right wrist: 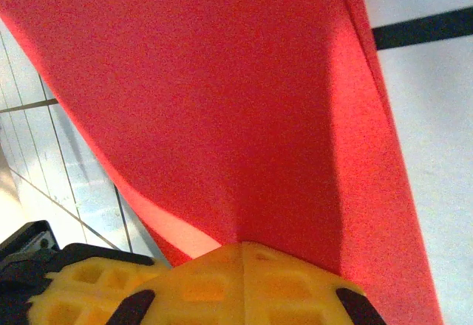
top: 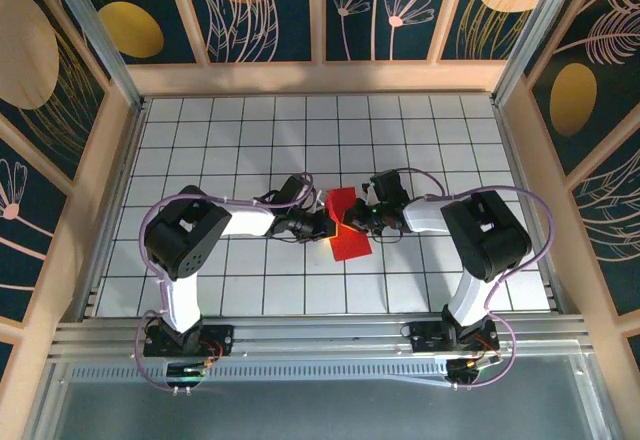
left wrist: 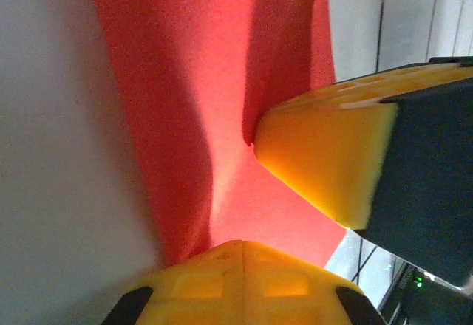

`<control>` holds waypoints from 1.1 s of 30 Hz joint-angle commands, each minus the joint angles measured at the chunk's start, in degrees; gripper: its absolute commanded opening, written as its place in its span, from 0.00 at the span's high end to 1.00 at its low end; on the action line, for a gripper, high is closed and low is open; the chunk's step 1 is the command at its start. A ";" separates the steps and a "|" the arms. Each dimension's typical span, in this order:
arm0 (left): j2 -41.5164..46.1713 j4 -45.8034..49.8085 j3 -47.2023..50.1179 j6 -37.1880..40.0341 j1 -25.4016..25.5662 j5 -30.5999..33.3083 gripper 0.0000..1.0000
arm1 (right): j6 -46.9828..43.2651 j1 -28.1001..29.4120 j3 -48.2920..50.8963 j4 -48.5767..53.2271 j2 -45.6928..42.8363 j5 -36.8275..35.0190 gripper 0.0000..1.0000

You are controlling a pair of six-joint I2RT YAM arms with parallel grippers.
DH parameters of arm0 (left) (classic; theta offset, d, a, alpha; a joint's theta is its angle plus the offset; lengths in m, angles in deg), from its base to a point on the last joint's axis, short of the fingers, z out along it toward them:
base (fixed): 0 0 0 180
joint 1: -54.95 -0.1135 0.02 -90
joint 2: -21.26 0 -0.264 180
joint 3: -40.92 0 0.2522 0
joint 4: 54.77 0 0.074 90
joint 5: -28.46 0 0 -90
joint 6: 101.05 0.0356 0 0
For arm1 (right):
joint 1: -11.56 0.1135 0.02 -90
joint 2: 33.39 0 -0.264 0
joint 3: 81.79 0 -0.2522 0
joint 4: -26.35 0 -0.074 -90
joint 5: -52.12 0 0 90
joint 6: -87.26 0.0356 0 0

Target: Fold a paper plane with a square sheet of paper (fold left side to right side)

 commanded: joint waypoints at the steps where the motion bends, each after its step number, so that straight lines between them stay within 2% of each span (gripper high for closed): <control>1: -1.42 -0.06 -1.63 -1.07 0.62 1.49 1.00 | 0.61 0.43 1.63 6.97 2.81 -5.27 1.00; 7: -1.85 3.44 -1.61 -1.34 1.53 4.83 1.00 | 0.57 0.36 0.66 6.06 0.77 -3.69 1.00; 12: -1.76 4.60 -1.44 -1.52 2.45 6.07 1.00 | -0.48 -0.23 -3.44 9.35 -2.70 -4.23 0.91; 15: -1.73 4.69 -1.52 -1.68 2.64 6.36 1.00 | -1.75 -0.62 -4.35 12.12 -6.03 -6.01 0.90; 17: -1.80 5.03 -1.78 -1.44 2.72 6.52 1.00 | -2.47 -0.71 -3.96 14.26 -8.18 -6.65 0.90; 20: -1.76 5.72 -2.25 -1.04 2.82 6.69 1.00 | -2.61 -0.63 -1.46 16.11 -11.43 -6.31 0.96; 21: -1.69 5.83 -2.31 -0.92 2.82 6.77 1.00 | -2.23 -0.45 -0.04 16.01 -12.58 -5.79 0.99; 24: -1.50 6.18 -2.34 -0.74 2.80 6.87 1.00 | -0.43 0.45 3.66 14.20 -14.37 -3.21 1.00; 28: -1.31 6.37 -2.32 -0.64 2.82 7.03 1.00 | 1.56 2.56 5.98 11.43 -13.32 -1.76 1.00; 33: -1.14 6.19 -2.32 -0.80 2.82 6.83 1.00 | 2.31 4.01 6.29 11.00 -9.89 -3.36 1.00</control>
